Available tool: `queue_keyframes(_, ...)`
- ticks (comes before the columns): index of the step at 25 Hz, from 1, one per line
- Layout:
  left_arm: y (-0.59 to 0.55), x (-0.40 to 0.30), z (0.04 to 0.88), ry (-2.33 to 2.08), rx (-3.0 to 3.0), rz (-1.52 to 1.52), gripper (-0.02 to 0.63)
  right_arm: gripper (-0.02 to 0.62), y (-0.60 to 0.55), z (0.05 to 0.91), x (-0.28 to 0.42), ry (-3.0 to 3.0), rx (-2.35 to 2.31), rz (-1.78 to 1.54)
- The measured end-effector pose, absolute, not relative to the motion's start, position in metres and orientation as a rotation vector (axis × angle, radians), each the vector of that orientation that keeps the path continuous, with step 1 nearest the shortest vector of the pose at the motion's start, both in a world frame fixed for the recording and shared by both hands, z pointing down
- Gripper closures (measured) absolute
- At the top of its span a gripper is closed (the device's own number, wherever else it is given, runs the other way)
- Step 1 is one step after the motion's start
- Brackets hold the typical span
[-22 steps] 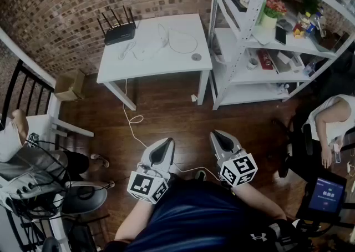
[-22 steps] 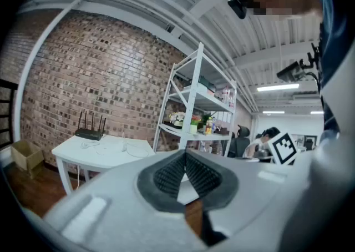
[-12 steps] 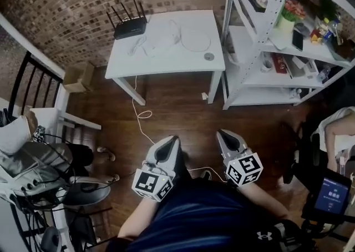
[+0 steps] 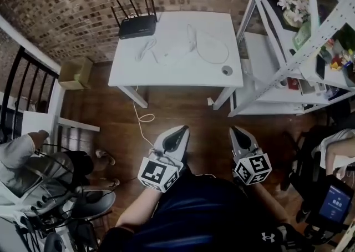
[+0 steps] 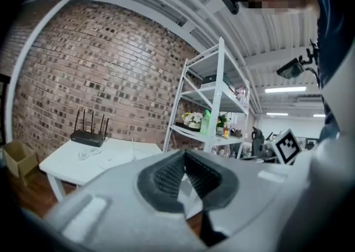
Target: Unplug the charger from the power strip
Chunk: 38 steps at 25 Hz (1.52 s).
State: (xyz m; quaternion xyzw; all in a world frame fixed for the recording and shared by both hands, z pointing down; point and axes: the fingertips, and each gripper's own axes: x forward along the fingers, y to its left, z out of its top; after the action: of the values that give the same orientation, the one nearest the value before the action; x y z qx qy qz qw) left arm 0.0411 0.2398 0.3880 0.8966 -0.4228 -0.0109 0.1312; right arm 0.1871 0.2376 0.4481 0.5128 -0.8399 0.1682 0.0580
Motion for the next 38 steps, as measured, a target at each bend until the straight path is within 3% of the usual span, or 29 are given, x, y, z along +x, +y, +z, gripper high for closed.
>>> queue_keyframes(11,0.096,-0.053,0.408,-1.118,2.618,-0.041,0.601,0.584,0.101,0.459,0.113,-2.376,1.667,0.47)
queue_keyframes(20,0.049,-0.093,0.429,-1.195,2.579,-0.025,0.601,0.584,0.035,0.475,0.092,-2.351,1.62,0.425)
queue_keyframes(30,-0.001,-0.089,0.454,-1.306,2.537,0.101,0.6,0.584,-0.033,0.491,0.078,-2.434,1.485,0.349)
queue_keyframes(38,-0.06,-0.045,0.469,-1.357,2.519,0.211,0.6,0.583,-0.091,0.505,0.099,-2.498,1.365,0.354)
